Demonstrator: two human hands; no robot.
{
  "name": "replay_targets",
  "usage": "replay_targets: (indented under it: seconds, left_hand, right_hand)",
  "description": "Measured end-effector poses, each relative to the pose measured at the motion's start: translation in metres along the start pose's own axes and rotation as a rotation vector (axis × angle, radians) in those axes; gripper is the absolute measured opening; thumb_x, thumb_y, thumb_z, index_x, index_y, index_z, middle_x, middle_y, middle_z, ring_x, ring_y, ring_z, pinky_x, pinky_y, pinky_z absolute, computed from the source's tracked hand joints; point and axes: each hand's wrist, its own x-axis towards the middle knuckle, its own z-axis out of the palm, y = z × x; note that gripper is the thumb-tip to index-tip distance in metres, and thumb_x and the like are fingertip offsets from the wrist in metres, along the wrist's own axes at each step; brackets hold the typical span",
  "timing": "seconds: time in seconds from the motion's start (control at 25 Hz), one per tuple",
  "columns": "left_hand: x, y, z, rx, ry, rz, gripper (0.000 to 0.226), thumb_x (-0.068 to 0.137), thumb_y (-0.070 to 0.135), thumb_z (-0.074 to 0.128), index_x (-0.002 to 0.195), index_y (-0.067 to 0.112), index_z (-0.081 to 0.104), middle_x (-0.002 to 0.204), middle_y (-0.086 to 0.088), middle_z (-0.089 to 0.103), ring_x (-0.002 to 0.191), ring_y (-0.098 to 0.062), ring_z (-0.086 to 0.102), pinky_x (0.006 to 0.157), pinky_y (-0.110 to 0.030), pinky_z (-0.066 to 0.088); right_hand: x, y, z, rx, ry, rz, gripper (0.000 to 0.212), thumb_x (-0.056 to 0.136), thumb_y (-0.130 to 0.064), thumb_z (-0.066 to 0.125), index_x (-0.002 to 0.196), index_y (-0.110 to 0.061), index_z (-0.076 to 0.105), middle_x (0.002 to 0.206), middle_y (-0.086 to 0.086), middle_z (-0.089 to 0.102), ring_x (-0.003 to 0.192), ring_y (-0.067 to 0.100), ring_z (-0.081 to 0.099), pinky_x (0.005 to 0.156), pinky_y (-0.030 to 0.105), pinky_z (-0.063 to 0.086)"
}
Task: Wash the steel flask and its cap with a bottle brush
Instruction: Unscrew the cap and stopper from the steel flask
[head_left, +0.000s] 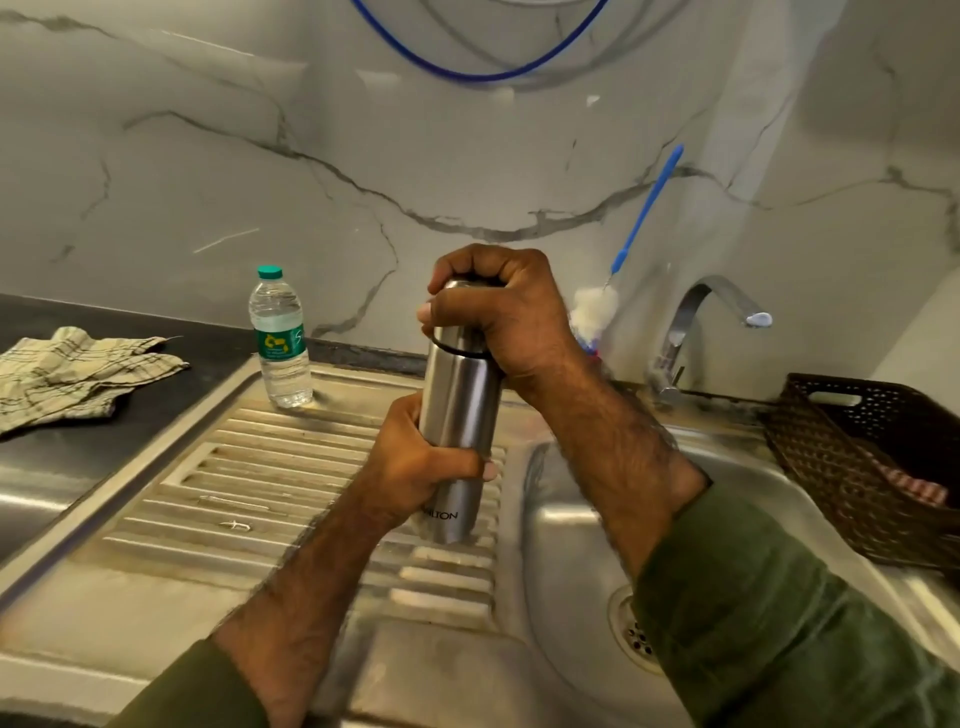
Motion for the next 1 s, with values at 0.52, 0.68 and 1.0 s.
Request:
replay_targets:
  seconds: [0.52,0.68,1.0]
  left_hand:
    - [-0.013,0.009,0.01,0.1,0.01,0.027,0.044,0.054,0.021,0.094,0.091,0.014,0.07,0.073,0.003,0.072,0.066,-0.017,0.071,0.061,-0.031,0.06]
    - [-0.011,0.004,0.009,0.125,0.046,0.05,0.048,0.053,0.026,0.095,0.093,0.017,0.071,0.078,-0.002,0.074,0.07,-0.02,0.073,0.064,-0.033,0.063]
    - [-0.011,0.003,0.014,0.156,0.082,0.047,0.055,0.049,0.046,0.091,0.096,0.027,0.07,0.082,0.006,0.076,0.072,-0.014,0.074,0.061,-0.023,0.06]
  right_hand:
    - [-0.042,-0.021,-0.014,-0.704,0.191,0.094,0.056,0.077,-0.073,0.073,0.122,-0.041,0.068,0.115,-0.009,0.052,0.1,0.003,0.058,0.081,0.016,0.05]
    - [-0.038,-0.03,-0.024,-0.636,0.086,0.065,0.045,0.083,-0.052,0.08,0.124,-0.036,0.072,0.112,-0.015,0.064,0.1,0.002,0.062,0.088,0.021,0.053]
    - [-0.035,-0.018,-0.033,-0.667,0.086,0.107,0.041,0.088,-0.064,0.067,0.118,-0.037,0.063,0.117,-0.01,0.056,0.103,0.001,0.057,0.076,0.015,0.044]
